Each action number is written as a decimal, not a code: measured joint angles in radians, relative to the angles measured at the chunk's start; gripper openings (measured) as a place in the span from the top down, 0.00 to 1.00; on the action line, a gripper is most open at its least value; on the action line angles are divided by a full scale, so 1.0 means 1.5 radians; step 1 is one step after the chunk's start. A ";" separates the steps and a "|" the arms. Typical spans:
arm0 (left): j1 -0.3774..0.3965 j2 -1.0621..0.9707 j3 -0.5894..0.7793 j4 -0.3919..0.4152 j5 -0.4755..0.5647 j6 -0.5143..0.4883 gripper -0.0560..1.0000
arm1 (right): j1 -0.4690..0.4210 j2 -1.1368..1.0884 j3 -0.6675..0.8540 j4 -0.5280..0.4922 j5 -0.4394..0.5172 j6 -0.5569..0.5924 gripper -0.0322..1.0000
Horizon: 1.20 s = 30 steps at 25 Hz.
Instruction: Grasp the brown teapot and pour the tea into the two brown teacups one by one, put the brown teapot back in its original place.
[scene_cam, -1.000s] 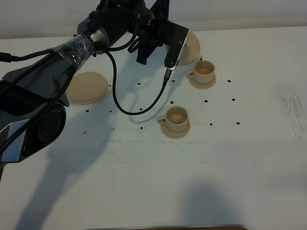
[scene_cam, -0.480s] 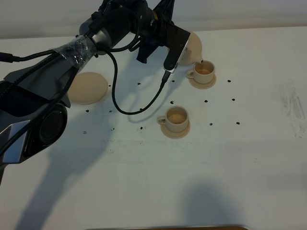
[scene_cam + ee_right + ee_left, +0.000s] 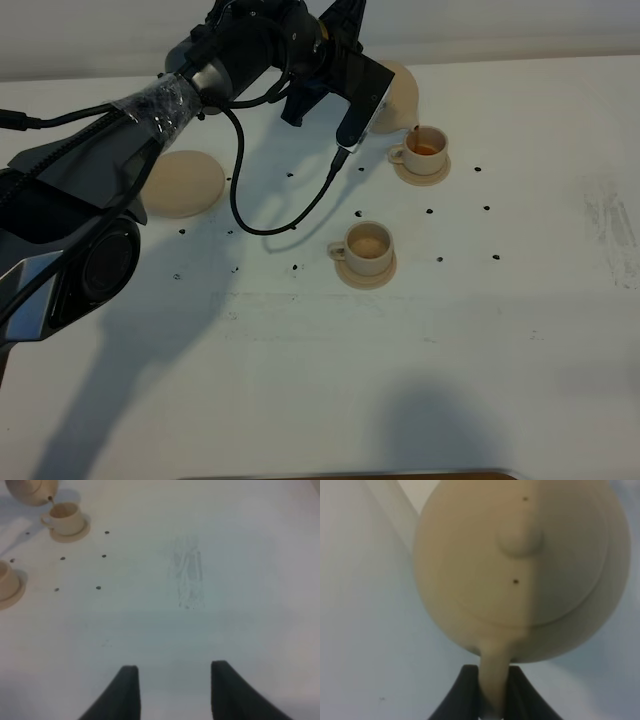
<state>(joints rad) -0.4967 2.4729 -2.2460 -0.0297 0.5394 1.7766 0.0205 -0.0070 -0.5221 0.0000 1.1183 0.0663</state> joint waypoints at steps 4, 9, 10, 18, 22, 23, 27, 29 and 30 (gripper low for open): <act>0.000 0.000 0.000 0.000 -0.002 0.007 0.87 | 0.000 0.000 0.000 0.000 0.000 0.000 0.63; 0.000 0.000 0.000 0.001 -0.020 0.010 0.87 | 0.000 0.000 0.000 0.000 0.000 0.000 0.63; 0.000 0.000 0.000 0.001 -0.024 0.011 0.87 | 0.000 0.000 0.000 0.000 0.000 0.000 0.63; -0.004 0.000 0.000 0.002 -0.036 0.027 0.87 | 0.000 0.000 0.000 0.000 0.000 0.000 0.63; -0.007 0.000 0.000 0.001 -0.037 0.032 0.87 | 0.000 0.000 0.000 0.000 0.000 0.000 0.63; -0.007 0.000 0.000 0.000 -0.037 0.035 0.87 | 0.000 0.000 0.000 0.000 0.000 0.000 0.63; -0.008 0.000 0.000 0.000 -0.037 0.041 0.87 | 0.000 0.000 0.000 0.000 0.000 0.000 0.63; -0.008 0.000 0.000 0.000 -0.037 0.043 0.87 | 0.000 0.000 0.000 0.000 0.000 0.000 0.63; -0.008 0.000 0.000 0.000 -0.037 0.045 0.87 | 0.000 0.000 0.000 0.000 0.000 0.000 0.63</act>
<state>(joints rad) -0.5079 2.4729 -2.2460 -0.0295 0.4836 1.8448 0.0205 -0.0070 -0.5221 0.0000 1.1183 0.0663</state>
